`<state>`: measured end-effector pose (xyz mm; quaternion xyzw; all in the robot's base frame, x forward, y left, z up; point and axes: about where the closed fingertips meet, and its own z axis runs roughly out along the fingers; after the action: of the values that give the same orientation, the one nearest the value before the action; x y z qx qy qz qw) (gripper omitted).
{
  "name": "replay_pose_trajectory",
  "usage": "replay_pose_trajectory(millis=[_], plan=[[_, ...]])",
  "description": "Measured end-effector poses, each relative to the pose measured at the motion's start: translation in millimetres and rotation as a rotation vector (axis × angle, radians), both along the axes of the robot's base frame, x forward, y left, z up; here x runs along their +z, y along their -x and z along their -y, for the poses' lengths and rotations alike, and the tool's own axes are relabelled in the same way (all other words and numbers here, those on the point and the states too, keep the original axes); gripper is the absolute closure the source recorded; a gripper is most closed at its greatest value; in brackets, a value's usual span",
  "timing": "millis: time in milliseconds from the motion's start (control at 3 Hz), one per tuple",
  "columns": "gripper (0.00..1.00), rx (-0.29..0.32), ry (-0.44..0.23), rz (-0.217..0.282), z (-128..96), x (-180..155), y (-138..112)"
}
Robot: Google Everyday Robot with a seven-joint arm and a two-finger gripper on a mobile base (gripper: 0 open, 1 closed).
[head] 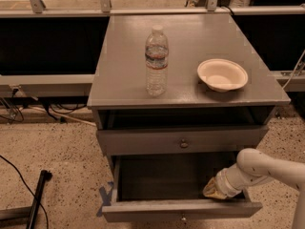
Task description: Open middle drawer
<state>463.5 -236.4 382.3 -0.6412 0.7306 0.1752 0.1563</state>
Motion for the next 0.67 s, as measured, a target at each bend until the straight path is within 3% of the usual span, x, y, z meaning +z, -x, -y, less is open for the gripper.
replay_pose_trajectory(millis=[667], plan=[[1.0,0.012,-0.006,-0.304,5.3,-1.5,49.2]])
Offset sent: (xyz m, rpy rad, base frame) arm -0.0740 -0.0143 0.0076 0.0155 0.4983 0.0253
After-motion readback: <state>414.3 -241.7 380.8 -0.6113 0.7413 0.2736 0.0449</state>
